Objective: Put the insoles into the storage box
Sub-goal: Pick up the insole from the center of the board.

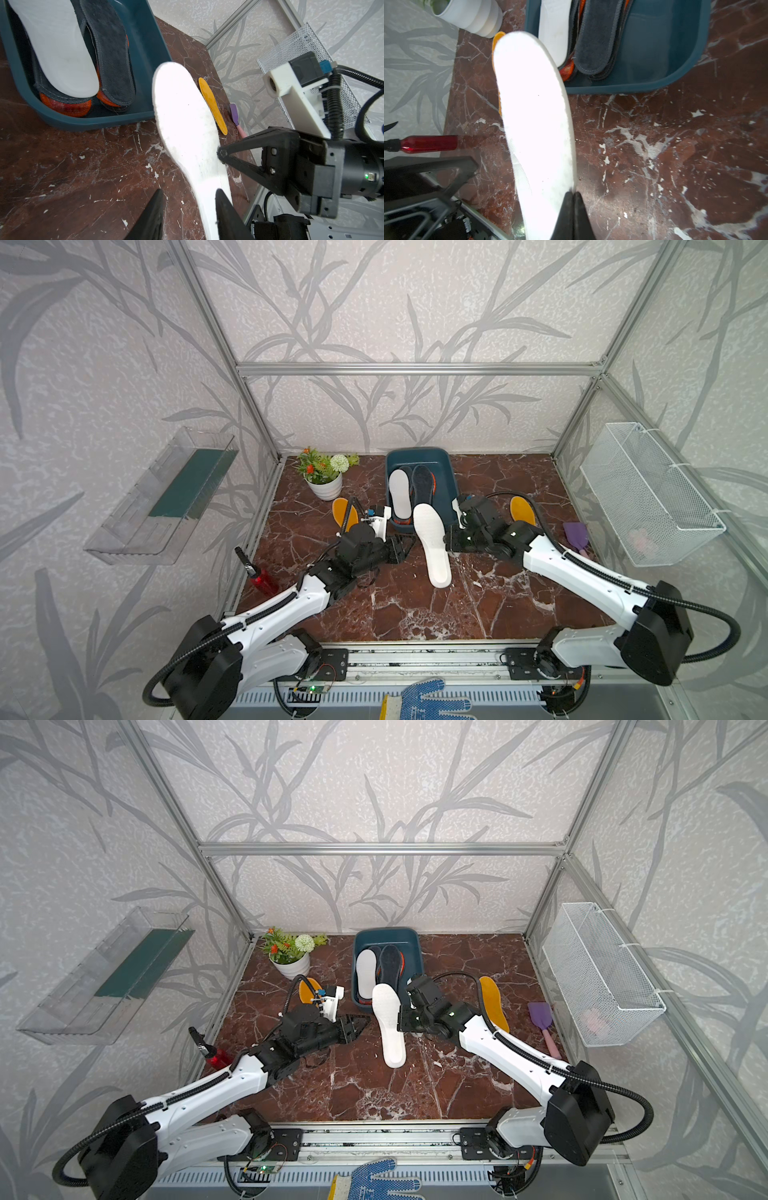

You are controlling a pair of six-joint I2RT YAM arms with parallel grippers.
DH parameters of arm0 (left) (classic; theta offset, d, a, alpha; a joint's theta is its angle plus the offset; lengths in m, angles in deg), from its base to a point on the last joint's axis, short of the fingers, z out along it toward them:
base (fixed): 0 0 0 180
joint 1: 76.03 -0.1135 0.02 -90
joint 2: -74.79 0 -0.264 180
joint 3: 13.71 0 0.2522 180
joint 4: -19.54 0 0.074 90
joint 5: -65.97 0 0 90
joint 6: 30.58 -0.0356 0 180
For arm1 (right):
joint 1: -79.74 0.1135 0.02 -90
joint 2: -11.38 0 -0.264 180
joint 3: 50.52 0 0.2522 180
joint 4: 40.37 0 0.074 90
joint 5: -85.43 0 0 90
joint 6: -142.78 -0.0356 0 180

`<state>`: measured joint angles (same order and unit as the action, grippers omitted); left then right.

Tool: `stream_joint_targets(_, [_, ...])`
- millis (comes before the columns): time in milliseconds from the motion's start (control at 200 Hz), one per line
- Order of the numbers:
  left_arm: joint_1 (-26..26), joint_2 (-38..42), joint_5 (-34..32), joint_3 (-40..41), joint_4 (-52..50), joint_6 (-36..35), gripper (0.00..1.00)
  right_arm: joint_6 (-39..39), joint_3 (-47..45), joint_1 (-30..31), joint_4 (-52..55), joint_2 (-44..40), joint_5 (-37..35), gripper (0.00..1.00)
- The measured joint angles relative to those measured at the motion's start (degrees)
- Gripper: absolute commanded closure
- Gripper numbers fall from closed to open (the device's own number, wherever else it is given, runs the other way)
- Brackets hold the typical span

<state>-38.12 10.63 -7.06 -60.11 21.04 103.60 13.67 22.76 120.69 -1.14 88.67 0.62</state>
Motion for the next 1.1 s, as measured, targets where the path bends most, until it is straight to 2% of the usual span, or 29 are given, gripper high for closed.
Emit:
stream_joint_targets(215, [0.2, -2.9, 0.9, -0.1, 2.5, 1.1, 0.65, -1.0, 0.0, 1.6, -4.0, 0.3, 3.2, 1.0])
stream_joint_targets(380, [0.3, -3.9, 1.2, -1.1, 3.1, 1.5, 0.85, -1.4, 0.0, 2.1, -6.1, 0.6, 5.8, 1.0])
stream_joint_targets(470, [0.3, -4.0, 1.1, -1.6, 3.4, 1.7, 1.0, -1.4, 0.0, 2.1, -6.8, 0.6, 6.6, 0.93])
stream_joint_targets(600, [0.3, -4.0, 1.1, -2.1, 3.4, 1.5, 1.0, -1.5, -0.2, 2.0, -7.4, 0.2, 7.0, 0.7])
stream_joint_targets(810, [0.3, -2.2, 1.1, -2.1, 3.2, 1.0, 1.0, -1.1, -5.1, 0.3, -8.7, -8.0, 7.9, 0.46])
stream_joint_targets(990, [-0.3, 0.9, 2.0, -2.1, 3.7, 0.3, 1.0, -3.2, -15.0, -5.6, -16.1, -19.2, 10.9, 0.47])
stream_joint_targets(1105, [-0.5, 1.2, 3.5, -2.1, 3.7, -0.5, 1.0, -5.5, -20.8, -6.8, -22.5, -21.0, 13.8, 0.51])
